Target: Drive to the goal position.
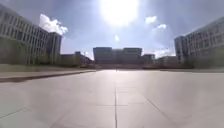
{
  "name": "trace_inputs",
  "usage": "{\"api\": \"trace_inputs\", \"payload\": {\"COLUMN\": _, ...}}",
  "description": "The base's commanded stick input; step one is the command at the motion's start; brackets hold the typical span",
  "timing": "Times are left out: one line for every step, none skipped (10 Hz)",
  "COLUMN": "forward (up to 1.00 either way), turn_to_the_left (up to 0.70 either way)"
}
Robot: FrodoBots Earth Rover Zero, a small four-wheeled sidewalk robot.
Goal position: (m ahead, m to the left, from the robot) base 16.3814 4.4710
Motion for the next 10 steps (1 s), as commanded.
{"api": "trace_inputs", "payload": {"forward": 1.0, "turn_to_the_left": -0.4}}
{"api": "trace_inputs", "payload": {"forward": 1.0, "turn_to_the_left": -0.39}}
{"api": "trace_inputs", "payload": {"forward": 1.0, "turn_to_the_left": -0.25}}
{"api": "trace_inputs", "payload": {"forward": 1.0, "turn_to_the_left": -0.22}}
{"api": "trace_inputs", "payload": {"forward": 1.0, "turn_to_the_left": -0.2}}
{"api": "trace_inputs", "payload": {"forward": 1.0, "turn_to_the_left": -0.18}}
{"api": "trace_inputs", "payload": {"forward": 1.0, "turn_to_the_left": -0.16}}
{"api": "trace_inputs", "payload": {"forward": 1.0, "turn_to_the_left": -0.15}}
{"api": "trace_inputs", "payload": {"forward": 1.0, "turn_to_the_left": -0.13}}
{"api": "trace_inputs", "payload": {"forward": 1.0, "turn_to_the_left": -0.11}}
